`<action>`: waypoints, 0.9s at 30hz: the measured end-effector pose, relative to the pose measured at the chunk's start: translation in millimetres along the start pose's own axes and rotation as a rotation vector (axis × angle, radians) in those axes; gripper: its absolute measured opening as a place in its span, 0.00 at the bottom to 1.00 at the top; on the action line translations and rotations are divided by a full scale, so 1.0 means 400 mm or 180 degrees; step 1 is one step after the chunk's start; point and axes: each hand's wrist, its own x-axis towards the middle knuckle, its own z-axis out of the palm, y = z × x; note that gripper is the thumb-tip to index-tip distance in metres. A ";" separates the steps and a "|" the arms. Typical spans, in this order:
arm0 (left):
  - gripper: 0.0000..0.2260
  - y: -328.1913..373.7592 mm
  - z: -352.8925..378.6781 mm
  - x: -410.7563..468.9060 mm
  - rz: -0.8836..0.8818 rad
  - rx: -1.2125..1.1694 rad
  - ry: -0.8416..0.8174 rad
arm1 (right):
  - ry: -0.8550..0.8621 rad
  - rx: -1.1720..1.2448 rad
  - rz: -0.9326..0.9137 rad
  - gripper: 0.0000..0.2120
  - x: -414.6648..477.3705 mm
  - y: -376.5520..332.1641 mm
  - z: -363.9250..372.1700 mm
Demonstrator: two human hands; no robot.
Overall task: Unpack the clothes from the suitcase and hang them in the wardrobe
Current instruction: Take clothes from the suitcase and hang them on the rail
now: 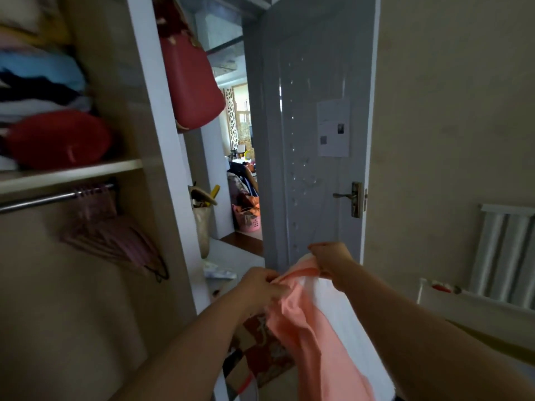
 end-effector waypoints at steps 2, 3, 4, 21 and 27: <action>0.10 0.012 0.007 -0.011 -0.0059 -0.0508 0.0436 | -0.0247 0.0008 0.0040 0.07 -0.009 -0.004 -0.008; 0.10 0.025 0.009 -0.021 -0.0148 -0.0734 0.0587 | -0.0474 0.0044 0.0066 0.08 -0.011 -0.003 -0.011; 0.11 0.034 0.012 -0.025 -0.0225 -0.0911 0.0657 | -0.0740 0.0071 0.0092 0.09 -0.020 -0.004 -0.013; 0.09 0.032 -0.035 -0.104 -0.0778 -0.1344 0.1811 | -0.1283 -0.1808 -0.0335 0.16 -0.061 0.088 0.028; 0.09 -0.047 -0.129 -0.139 -0.0766 -0.0776 0.2152 | -0.1879 -0.1990 -0.0688 0.14 -0.079 0.088 0.070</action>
